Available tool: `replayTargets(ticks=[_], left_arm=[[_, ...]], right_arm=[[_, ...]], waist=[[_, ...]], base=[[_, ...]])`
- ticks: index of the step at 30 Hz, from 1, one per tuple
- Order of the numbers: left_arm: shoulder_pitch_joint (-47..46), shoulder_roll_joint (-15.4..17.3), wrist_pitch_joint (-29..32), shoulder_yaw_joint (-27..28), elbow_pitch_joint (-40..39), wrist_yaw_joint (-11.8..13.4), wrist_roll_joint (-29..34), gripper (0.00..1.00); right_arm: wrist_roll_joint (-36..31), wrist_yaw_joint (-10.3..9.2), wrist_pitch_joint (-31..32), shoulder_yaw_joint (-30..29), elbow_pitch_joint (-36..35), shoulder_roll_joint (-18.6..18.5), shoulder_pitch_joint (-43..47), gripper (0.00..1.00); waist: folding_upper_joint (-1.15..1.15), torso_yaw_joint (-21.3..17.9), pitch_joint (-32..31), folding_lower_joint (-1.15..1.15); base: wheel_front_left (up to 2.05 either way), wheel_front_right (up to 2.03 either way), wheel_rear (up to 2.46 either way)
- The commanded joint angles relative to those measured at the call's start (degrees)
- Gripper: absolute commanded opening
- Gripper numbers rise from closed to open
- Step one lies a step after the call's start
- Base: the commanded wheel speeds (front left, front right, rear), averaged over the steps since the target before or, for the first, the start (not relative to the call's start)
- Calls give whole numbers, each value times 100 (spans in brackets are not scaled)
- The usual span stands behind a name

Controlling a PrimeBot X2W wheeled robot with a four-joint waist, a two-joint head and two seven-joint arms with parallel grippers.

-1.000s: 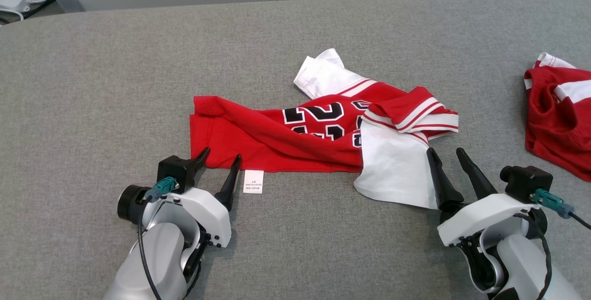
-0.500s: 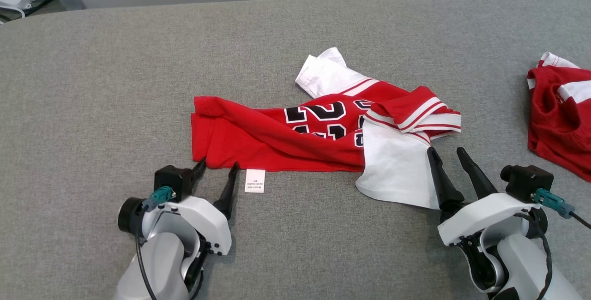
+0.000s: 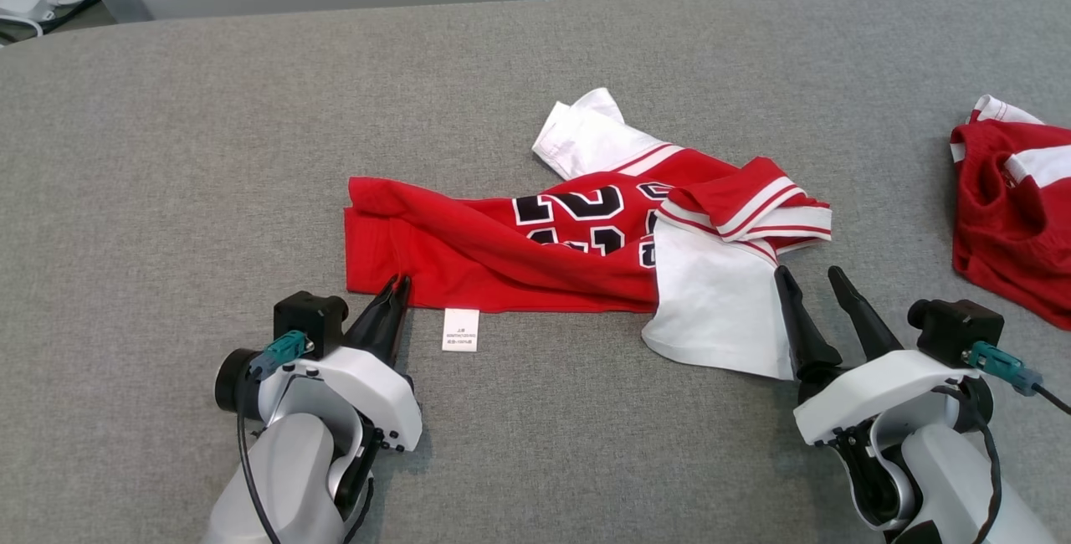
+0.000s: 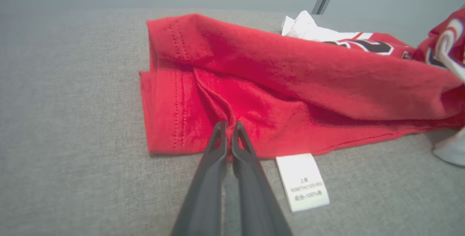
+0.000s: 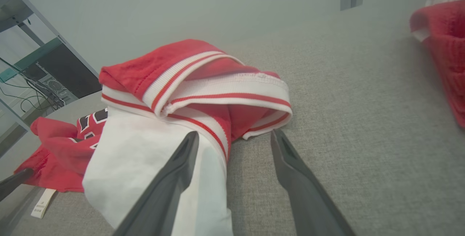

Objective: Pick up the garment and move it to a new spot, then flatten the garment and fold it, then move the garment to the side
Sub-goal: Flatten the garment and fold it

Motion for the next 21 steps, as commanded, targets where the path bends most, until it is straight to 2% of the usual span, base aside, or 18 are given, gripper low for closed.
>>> replayTargets(ticks=[1, 13, 21], left_arm=[[55, 98, -76, 206, -240, -25, 90, 0], [501, 134, -76, 571, -1020, -41, 247, 0], [759, 99, -76, 782, -1208, -18, 336, 0]], right_arm=[[-23, 24, -83, 48, -170, -14, 39, 100], [25, 24, -83, 73, -385, -118, 457, 100], [-50, 24, -83, 296, -514, -233, 919, 100]], waist=[[0, 25, -23, 0], [0, 168, -173, 0], [0, 83, -196, 0]], base=[[0, 0, 0], [0, 0, 0], [0, 0, 0]])
